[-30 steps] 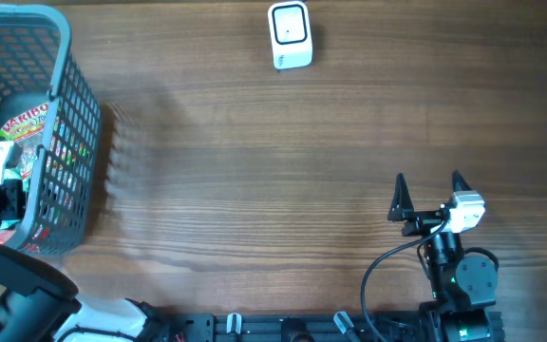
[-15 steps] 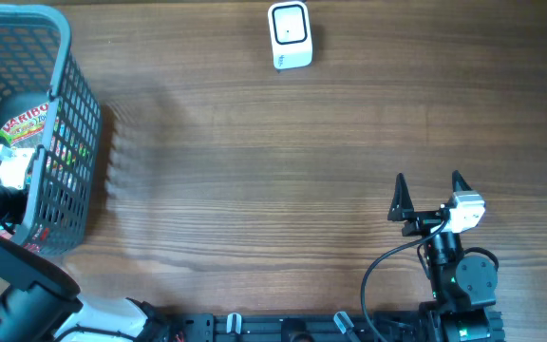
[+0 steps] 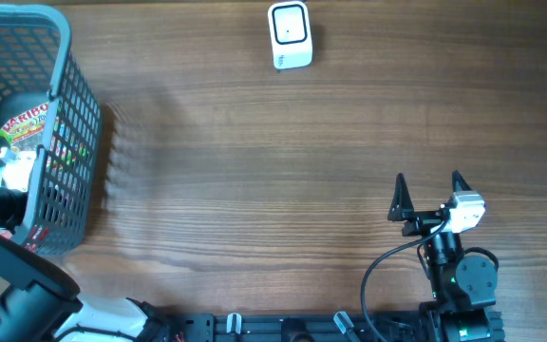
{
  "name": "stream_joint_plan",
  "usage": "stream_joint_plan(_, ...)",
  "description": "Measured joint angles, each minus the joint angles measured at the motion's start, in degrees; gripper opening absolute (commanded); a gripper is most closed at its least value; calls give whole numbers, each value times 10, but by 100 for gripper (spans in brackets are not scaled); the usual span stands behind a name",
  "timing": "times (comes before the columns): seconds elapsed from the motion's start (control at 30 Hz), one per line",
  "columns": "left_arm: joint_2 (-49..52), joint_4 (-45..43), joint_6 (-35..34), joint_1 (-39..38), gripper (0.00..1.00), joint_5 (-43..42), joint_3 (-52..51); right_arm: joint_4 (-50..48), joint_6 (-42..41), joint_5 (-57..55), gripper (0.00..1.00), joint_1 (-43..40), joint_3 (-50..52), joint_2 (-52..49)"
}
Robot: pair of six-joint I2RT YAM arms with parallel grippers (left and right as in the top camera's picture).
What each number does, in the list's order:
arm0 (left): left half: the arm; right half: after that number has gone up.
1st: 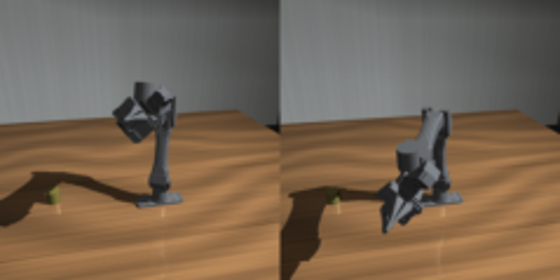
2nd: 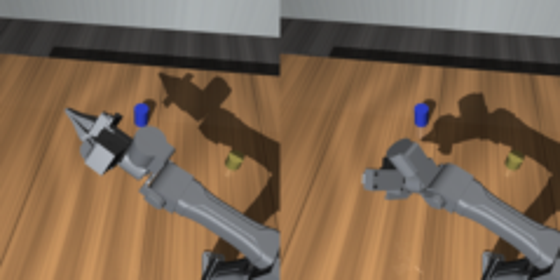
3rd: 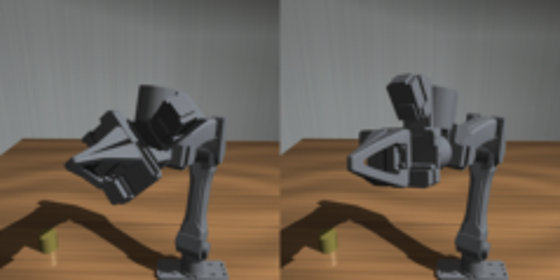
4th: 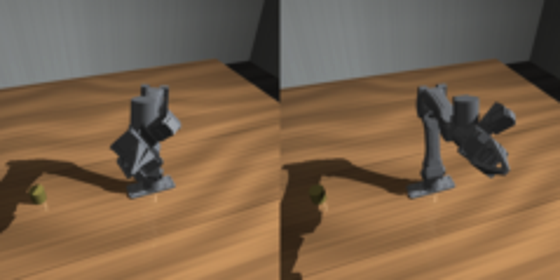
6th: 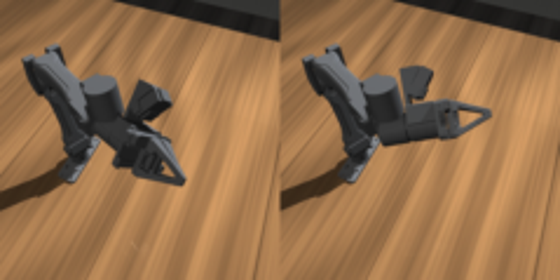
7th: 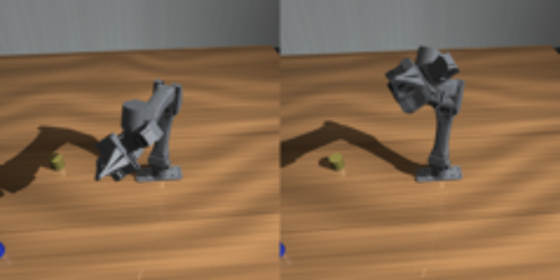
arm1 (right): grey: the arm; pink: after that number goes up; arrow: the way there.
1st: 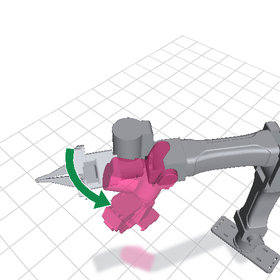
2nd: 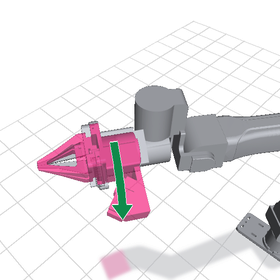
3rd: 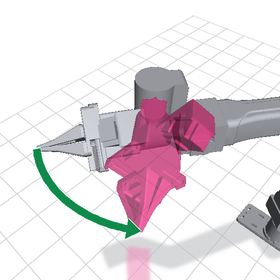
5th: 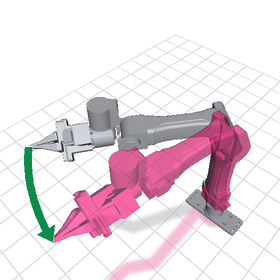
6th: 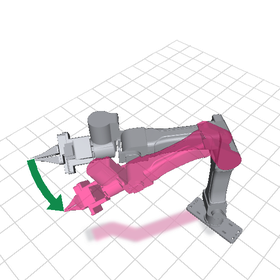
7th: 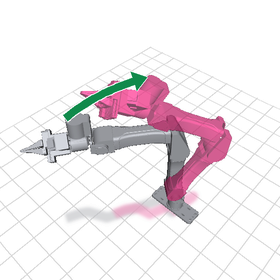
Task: Scan the item barcode
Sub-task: 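Grasp the white cup noodle with the left gripper and lift, then carry the cup noodle with the left gripper toward the scanner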
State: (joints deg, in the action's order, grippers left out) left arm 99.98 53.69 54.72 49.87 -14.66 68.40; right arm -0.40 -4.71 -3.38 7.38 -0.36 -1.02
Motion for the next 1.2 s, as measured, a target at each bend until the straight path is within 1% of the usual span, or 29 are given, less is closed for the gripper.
stream_joint_plan(0.2, -3, 1, -11, 0, 57, 1, 7, 0, 0, 0, 100, 0, 0, 0)
stream_joint_plan(0.27, -22, 1, -27, 0, 56, 3, 30, 0, 0, 0, 100, 0, 0, 0)
stream_joint_plan(0.33, -46, 1, -38, 0, 60, 3, 54, 0, 0, 0, 100, 0, 0, 0)
stream_joint_plan(0.53, -115, 2, -73, 0, 58, 17, 126, 0, 0, 0, 100, 0, 0, 0)
stream_joint_plan(0.63, -123, 4, -119, 0, 56, 25, 188, 0, 0, 0, 100, 0, 0, 0)
stream_joint_plan(0.73, -129, 10, -185, 0, 56, 28, 287, 0, 0, 0, 100, 0, 0, 0)
stream_joint_plan(0.8, -136, 22, -214, -5, 56, 28, 334, 0, 0, 0, 100, 0, 0, 0)
stream_joint_plan(0.87, -141, 40, -243, -23, 56, 27, 375, 0, 0, 0, 100, 0, 0, 0)
stream_joint_plan(1.0, -153, 55, -294, -77, 56, 26, 396, 0, 0, 0, 100, 0, 0, 0)
stream_joint_plan(1.2, -173, 114, -358, -226, 56, 25, 396, 0, 0, 0, 100, 0, 0, 0)
